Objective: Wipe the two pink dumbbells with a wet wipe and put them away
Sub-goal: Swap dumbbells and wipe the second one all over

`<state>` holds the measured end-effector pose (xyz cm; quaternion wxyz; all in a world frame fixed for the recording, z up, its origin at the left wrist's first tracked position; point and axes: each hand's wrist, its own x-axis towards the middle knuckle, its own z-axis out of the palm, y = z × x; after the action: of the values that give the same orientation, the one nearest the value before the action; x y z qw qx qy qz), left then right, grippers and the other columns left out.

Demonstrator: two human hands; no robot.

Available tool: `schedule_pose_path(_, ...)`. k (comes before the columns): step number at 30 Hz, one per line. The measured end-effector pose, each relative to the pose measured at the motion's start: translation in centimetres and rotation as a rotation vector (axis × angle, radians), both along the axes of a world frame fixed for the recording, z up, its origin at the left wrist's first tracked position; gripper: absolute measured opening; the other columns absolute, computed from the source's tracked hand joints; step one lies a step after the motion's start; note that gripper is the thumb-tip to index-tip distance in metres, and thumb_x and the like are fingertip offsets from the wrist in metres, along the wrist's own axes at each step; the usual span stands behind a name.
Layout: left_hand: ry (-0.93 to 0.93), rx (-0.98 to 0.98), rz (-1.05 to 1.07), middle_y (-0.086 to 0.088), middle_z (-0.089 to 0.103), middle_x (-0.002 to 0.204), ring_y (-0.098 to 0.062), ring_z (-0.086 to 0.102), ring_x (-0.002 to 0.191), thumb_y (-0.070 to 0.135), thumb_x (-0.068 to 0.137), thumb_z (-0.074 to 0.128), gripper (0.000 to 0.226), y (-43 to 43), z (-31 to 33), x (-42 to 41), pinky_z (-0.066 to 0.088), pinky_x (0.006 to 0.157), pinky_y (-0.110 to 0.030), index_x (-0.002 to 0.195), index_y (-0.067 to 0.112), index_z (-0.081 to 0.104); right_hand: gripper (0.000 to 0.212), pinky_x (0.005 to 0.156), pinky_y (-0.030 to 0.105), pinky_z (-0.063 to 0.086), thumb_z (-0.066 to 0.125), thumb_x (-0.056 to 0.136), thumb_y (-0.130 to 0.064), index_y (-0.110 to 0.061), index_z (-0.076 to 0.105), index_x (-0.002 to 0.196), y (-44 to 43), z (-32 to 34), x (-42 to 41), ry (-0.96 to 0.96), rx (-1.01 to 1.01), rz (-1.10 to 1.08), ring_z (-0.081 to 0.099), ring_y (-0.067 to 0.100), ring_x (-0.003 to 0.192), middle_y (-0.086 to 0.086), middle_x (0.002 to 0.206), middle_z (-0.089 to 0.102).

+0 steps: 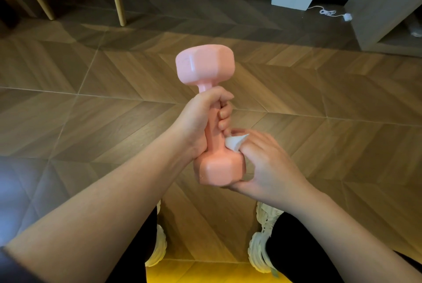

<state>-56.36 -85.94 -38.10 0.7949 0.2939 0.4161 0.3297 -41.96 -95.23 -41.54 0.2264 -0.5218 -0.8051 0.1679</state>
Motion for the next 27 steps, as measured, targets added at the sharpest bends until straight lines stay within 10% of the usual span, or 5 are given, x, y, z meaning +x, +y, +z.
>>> schedule_pose_path(6,0.137,-0.029,0.076,0.004,0.042,0.058,-0.017,0.041,0.063,0.032,0.070,0.068,0.025,1.2,-0.8,-0.3,0.034,0.057,-0.028,0.062,0.019,0.048,0.056,0.083,0.019,0.027,0.092,0.059,-0.046,-0.016,0.048,0.079,0.5,-0.2,0.4,-0.012,0.266,-0.122,0.047,0.013,0.086,-0.015,0.090,0.036)
schedule_pose_path(12,0.086,-0.041,0.071,-0.001,0.043,0.051,-0.018,0.040,0.049,0.032,0.078,0.068,0.033,0.9,-0.9,0.1,0.034,0.048,-0.026,0.054,0.017,0.050,0.058,0.100,0.038,0.042,0.081,0.070,-0.055,-0.010,0.066,0.103,0.4,0.0,-0.1,-0.061,0.132,-0.018,0.060,0.021,0.108,0.001,0.107,0.067)
schedule_pose_path(19,0.137,-0.046,0.138,0.001,0.052,0.065,-0.022,0.049,0.071,0.026,0.065,0.072,0.030,1.1,-1.4,0.0,0.039,0.054,-0.030,0.083,0.013,0.052,0.053,0.101,0.049,0.044,0.086,0.062,-0.054,-0.012,0.064,0.085,0.6,-0.3,-0.5,-0.145,0.267,-0.138,0.066,0.022,0.095,-0.001,0.091,0.068)
schedule_pose_path(27,0.083,-0.172,0.143,0.004,0.042,0.053,-0.012,0.039,0.047,0.020,0.089,0.063,0.024,1.0,-1.3,0.0,0.035,0.048,-0.025,0.074,0.019,0.045,0.061,0.107,0.047,0.038,0.078,0.066,-0.064,-0.011,0.067,0.093,0.2,-0.3,-1.1,-0.128,0.206,-0.147,0.063,0.021,0.097,0.000,0.095,0.068)
